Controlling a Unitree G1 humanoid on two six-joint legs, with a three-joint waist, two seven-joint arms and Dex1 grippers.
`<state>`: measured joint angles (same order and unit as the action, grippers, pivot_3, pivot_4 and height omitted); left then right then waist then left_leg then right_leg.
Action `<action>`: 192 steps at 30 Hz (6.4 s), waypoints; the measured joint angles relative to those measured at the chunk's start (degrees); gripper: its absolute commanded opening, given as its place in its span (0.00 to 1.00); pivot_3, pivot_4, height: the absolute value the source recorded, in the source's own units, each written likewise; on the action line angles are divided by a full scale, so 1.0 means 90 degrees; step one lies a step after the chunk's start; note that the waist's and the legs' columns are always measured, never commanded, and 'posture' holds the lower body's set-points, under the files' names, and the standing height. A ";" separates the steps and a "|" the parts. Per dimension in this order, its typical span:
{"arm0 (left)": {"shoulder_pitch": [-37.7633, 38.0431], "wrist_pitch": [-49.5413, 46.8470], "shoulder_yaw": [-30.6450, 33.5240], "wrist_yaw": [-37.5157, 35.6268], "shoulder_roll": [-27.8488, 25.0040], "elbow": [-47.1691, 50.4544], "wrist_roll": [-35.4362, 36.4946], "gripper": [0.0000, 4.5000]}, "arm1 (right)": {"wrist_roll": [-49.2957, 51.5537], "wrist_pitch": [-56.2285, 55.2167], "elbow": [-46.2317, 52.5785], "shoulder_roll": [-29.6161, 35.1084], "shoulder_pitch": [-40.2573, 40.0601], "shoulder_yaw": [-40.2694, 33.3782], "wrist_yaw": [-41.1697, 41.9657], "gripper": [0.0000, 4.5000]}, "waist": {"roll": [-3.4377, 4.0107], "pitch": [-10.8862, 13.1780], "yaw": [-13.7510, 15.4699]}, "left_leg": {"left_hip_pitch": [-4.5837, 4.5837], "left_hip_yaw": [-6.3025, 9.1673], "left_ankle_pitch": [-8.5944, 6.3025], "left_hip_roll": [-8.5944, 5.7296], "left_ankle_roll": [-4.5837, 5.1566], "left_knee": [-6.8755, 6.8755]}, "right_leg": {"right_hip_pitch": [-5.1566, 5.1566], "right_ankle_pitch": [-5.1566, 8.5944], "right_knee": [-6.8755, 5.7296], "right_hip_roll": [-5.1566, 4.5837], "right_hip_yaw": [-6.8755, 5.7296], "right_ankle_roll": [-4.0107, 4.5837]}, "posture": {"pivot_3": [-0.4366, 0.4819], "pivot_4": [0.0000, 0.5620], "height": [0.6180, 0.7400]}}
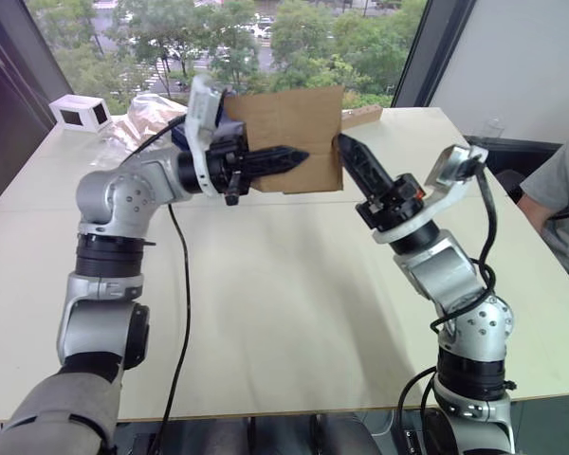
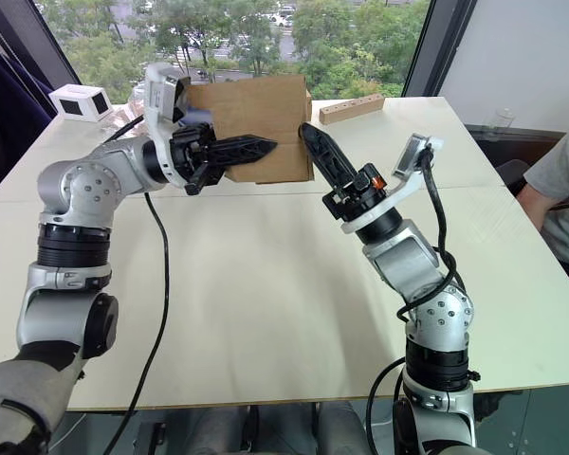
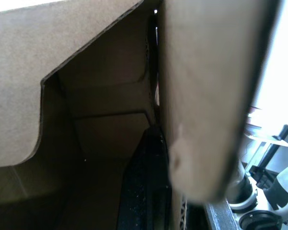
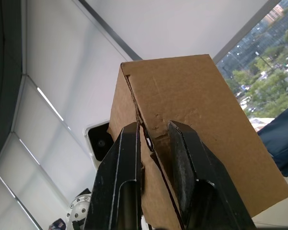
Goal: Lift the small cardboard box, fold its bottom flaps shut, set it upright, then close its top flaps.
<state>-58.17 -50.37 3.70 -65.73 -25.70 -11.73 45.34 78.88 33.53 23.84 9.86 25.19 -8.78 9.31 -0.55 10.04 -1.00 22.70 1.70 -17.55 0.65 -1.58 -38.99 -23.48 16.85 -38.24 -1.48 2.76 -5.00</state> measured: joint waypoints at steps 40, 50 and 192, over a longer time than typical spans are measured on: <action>-0.0003 -0.0346 0.0171 -0.0198 -0.0314 0.0064 0.0145 0.00 | 0.0978 0.0194 0.0661 0.1116 -0.0249 -0.0418 -0.0072 0.01 | 0.0001 0.0001 -0.0003 | 0.0000 0.0000 0.0000 0.0002 0.0000 0.0003 | -0.0001 0.0000 0.0001 0.0000 0.0000 0.0000 | 0.48 0.27 1.00; -0.0004 -0.0309 0.0167 -0.0178 -0.0259 0.0014 0.0082 0.00 | 0.1282 0.0360 0.1111 0.1454 -0.0428 -0.0131 -0.0070 0.06 | 0.0001 0.0001 0.0007 | 0.0001 0.0001 0.0000 0.0001 0.0000 0.0002 | 0.0000 0.0000 0.0002 -0.0001 0.0000 0.0000 | 0.48 0.27 1.00; 0.0173 -0.0313 0.0431 0.0397 0.0103 0.0006 0.0306 0.00 | -0.1061 -0.0282 0.0139 -0.0962 -0.0377 0.0374 0.0152 0.48 | 0.0005 0.0003 -0.0014 | 0.0001 0.0000 0.0001 0.0000 -0.0002 0.0006 | -0.0005 0.0000 0.0000 -0.0003 0.0001 0.0000 | 0.48 0.27 1.00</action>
<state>-56.61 -53.19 7.58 -62.16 -24.77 -11.68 48.09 69.33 30.99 25.09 1.21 21.80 -5.42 10.68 -0.50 10.07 -1.13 22.71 1.70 -17.54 0.65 -1.60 -38.93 -23.53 16.85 -38.23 -1.51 2.76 -5.00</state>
